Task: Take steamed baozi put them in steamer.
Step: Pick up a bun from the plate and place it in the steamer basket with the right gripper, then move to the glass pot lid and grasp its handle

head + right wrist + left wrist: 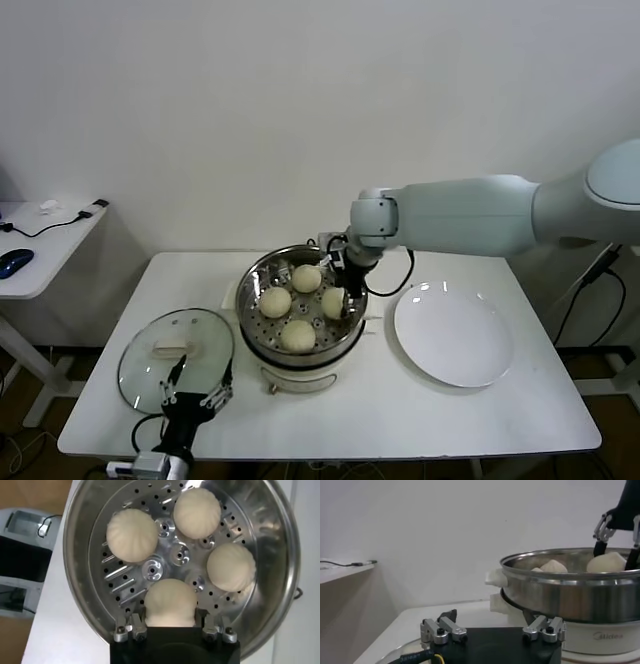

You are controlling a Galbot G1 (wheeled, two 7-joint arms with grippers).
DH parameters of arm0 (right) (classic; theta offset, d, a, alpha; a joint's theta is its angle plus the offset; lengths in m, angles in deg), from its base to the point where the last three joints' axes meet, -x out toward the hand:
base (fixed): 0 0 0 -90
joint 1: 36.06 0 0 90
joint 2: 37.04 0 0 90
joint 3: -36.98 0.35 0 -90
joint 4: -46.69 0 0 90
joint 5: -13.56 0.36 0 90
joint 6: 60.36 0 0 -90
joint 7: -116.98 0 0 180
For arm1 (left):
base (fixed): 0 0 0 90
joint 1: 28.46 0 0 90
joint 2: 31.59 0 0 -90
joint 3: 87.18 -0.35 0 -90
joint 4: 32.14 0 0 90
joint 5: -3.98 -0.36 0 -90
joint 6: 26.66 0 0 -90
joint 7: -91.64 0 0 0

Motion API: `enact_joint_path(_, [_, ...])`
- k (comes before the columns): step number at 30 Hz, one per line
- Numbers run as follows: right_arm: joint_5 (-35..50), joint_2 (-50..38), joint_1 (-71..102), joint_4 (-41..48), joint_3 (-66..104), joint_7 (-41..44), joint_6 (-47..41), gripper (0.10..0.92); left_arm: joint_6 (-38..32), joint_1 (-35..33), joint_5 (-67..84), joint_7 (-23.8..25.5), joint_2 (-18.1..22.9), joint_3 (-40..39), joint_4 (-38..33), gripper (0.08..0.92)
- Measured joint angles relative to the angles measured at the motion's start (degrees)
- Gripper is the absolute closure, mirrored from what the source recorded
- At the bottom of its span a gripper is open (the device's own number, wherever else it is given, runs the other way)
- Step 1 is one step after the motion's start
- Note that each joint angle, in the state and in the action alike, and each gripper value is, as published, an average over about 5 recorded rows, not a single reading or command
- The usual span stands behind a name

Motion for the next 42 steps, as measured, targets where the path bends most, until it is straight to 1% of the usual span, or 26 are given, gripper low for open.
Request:
enact_joint_path(5, [-0.45,0.28,0.83,0.94,0.02,0.19,0.72,0.249,0.0,0.0,0.05,0.01,-0.17,0.04,-0.04,0.177])
enact_joint_path(7, [-0.58,0.27,1.0,1.42,0.19,0.52,1.33,0.22,0.0,0.01,0.07,0.01,-0.19,0.08,-0.1,0.177])
enact_joint_path(10, [-0.54,0.06,0.97,2.13,0.75,1.41,2.56,0.205,0.02,-0.03,0.09,0.04,-0.23,0.15,-0.31,0.177])
enact_joint_path(15, [0.62,-0.94,0.16,2.78,2.34,3.95,5.35,0.203,0.16,-0.29,0.26,0.07,-0.32,0.16,-0.79,0.177])
enact_joint_path(18, [2.0,-2.41,-0.17,2.92,4.34,5.2,6.72,0.202,0.19,-0.55,0.46,-0.08,-0.43,0.2,-1.08,0.177])
enact_joint_path(21, [3.28,-4.75,0.5,3.19,8.0,4.64,7.54,0.203,0.04,-0.84,0.65,-0.45,-0.64,0.17,-1.38,0.177])
enact_joint_path(25, [3.49,-8.63,3.73,3.86,15.86,-0.41,8.0,0.203,-0.34,-0.79,1.18,-1.06,-0.9,0.24,-1.82,0.177])
enact_joint_path(32, [-0.14,-16.7,13.7,3.4,33.53,-15.72,8.32,0.203,-0.5,0.16,2.13,-1.26,-1.74,1.3,-1.94,0.177])
enact_joint_path(38, [-4.27,-24.45,28.36,-0.69,51.94,-26.78,9.77,0.202,-0.5,1.09,2.75,-1.22,-2.83,2.14,-1.18,0.177])
enact_joint_path(42, [-8.26,-27.62,41.88,-4.15,66.42,-31.32,12.09,0.203,-0.59,1.36,2.94,-1.59,-3.54,2.18,-0.59,0.177])
